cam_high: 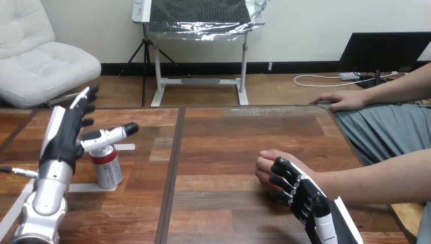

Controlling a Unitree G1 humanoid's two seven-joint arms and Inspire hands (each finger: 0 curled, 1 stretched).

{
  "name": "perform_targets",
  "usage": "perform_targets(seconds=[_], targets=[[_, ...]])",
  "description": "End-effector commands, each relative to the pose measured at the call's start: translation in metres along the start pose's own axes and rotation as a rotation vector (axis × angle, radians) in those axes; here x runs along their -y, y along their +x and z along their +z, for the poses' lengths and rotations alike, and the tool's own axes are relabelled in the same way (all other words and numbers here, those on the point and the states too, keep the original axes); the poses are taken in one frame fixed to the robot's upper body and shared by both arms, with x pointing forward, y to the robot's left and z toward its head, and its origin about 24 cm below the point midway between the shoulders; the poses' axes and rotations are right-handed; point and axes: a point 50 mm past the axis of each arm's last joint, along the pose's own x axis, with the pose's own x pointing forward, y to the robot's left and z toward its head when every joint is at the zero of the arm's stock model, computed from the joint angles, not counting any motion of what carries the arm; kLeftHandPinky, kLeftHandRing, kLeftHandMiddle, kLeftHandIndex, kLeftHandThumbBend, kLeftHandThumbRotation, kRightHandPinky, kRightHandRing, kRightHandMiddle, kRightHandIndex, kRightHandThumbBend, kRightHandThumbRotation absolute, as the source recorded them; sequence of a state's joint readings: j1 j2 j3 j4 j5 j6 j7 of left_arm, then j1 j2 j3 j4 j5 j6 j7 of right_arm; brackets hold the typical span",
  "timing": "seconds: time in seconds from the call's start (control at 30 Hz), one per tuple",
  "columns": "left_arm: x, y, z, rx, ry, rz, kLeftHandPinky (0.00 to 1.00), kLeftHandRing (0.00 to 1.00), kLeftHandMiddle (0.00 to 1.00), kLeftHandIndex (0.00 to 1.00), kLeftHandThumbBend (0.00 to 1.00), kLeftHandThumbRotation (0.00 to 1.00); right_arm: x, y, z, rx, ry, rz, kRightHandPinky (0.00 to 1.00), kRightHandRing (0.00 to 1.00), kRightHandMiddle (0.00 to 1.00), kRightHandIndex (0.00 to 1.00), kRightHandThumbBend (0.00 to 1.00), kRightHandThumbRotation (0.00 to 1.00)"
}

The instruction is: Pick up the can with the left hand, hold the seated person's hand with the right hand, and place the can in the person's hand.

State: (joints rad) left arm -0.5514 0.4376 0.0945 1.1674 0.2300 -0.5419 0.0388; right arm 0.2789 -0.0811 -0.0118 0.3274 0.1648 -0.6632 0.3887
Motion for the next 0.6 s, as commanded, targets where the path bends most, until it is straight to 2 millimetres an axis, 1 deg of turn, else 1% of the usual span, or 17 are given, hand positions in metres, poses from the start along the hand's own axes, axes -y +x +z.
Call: perform_targets(seconds=[0.0, 0.2, 0.57], targets=[[-0.0133, 0.0171, 0.0241, 0.058, 0.047, 0.022, 0.84, 0.90, 0.92, 0.92, 0.94, 0.32, 0.0004, 0.0190, 0.0136, 0.106, -0.013, 0.003, 0.84, 0.88, 0.90, 0.89, 0.95, 1.00], [-0.0117, 0.0169, 0.0223, 0.046, 0.066, 0.000, 0.84, 0.91, 0.93, 0.93, 0.90, 0.31, 0.0002, 0.0189, 0.0134, 0.110, -0.017, 0.003, 0.84, 0.88, 0.90, 0.89, 0.95, 1.00], [-0.0102, 0.0161, 0.0174, 0.008, 0.102, -0.023, 0.82, 0.90, 0.93, 0.93, 0.89, 0.37, 0.0008, 0.0174, 0.0129, 0.105, -0.017, -0.005, 0.84, 0.88, 0.90, 0.89, 0.96, 1.00]])
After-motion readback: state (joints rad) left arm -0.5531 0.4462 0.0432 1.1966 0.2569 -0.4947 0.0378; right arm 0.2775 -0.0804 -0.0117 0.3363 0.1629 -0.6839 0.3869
